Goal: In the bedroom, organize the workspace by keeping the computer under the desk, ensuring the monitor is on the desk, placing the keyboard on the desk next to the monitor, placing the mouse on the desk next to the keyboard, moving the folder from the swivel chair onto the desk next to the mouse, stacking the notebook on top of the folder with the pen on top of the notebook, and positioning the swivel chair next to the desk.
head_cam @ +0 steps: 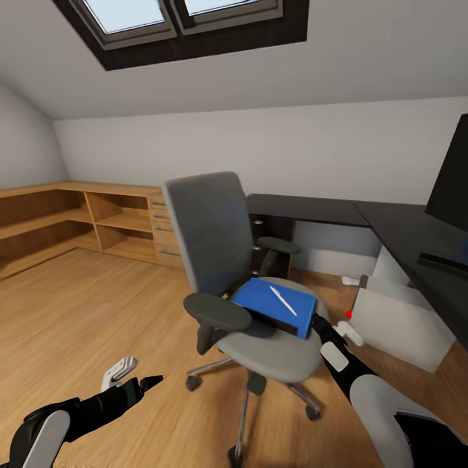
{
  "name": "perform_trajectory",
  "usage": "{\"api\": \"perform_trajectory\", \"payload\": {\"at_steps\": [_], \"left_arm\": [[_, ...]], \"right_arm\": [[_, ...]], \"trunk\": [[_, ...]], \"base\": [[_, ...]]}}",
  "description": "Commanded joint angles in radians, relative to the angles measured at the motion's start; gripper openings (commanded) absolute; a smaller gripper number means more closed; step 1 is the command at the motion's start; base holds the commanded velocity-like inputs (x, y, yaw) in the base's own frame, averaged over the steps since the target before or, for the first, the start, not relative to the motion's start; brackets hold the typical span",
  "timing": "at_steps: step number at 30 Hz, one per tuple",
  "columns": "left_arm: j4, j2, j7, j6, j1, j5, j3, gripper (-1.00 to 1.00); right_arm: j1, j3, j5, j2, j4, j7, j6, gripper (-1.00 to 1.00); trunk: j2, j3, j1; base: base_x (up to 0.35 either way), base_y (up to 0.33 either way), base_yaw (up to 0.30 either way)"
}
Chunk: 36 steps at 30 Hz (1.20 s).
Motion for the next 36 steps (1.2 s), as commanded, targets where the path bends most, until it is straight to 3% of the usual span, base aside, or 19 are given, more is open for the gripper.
{"api": "perform_trajectory", "payload": {"at_steps": [1,23,36], "left_arm": [[0.000,-0.001,-0.004,0.005,-0.001,-0.003,0.001,1.00],[0.002,-0.002,-0.004,0.005,-0.001,-0.003,-0.007,1.00],[0.002,-0.002,-0.004,0.005,-0.001,-0.003,-0.007,1.00]], "right_arm": [[0.000,0.012,-0.020,0.000,0.047,-0.001,-0.004,1.00],[0.000,0.011,-0.020,0.000,0.047,-0.001,-0.004,1.00],[0.000,0.014,-0.020,-0.001,0.046,0.000,-0.004,1.00]], "trunk": [[0.000,0.000,0.000],[0.000,0.013,0.000],[0.000,0.013,0.000]], "base": [[0.000,0.000,0.236],[0.000,0.000,0.241],[-0.205,0.000,0.030]]}}
